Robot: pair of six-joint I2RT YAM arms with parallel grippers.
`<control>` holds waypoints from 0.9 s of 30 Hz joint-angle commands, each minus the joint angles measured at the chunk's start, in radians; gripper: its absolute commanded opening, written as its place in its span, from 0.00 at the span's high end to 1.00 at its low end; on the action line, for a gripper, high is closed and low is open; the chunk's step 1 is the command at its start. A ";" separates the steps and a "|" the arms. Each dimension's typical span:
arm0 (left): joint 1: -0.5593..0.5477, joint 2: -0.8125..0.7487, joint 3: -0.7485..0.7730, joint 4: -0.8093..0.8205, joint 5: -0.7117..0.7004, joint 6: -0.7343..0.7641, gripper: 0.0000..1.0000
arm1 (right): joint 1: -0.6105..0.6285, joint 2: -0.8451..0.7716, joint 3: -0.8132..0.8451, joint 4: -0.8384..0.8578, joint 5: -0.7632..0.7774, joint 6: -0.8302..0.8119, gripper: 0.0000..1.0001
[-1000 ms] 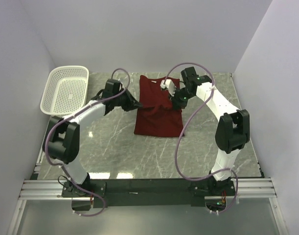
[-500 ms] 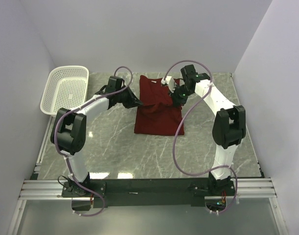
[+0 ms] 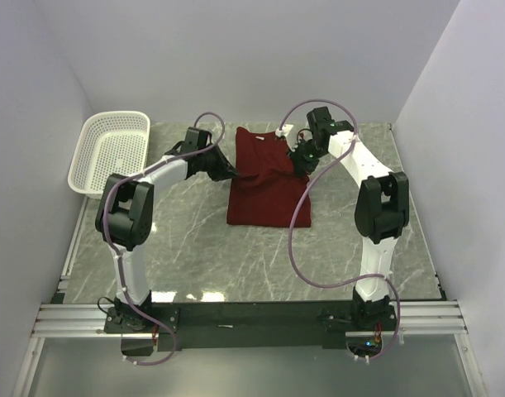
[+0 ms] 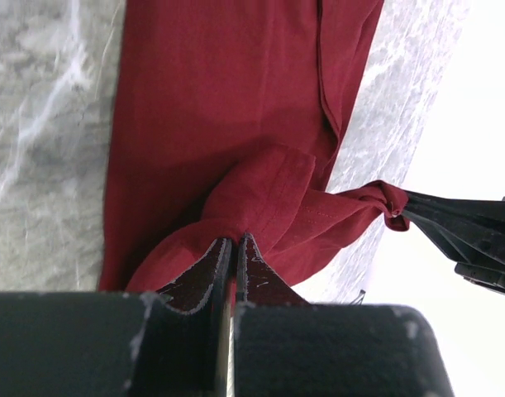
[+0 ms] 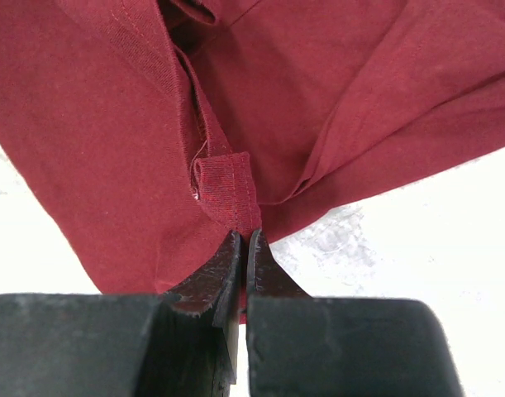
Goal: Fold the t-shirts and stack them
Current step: Fold the tshirt
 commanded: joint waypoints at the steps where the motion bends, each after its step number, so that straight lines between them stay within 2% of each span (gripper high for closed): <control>1: 0.008 0.018 0.072 0.007 -0.002 0.013 0.99 | -0.012 0.016 0.059 0.025 0.020 0.027 1.00; 15: 0.023 0.088 0.152 0.005 -0.022 -0.013 0.99 | -0.040 0.116 0.168 0.005 0.055 0.053 1.00; 27: 0.029 0.113 0.159 0.005 -0.024 -0.016 0.99 | -0.043 0.165 0.236 -0.016 0.048 0.053 1.00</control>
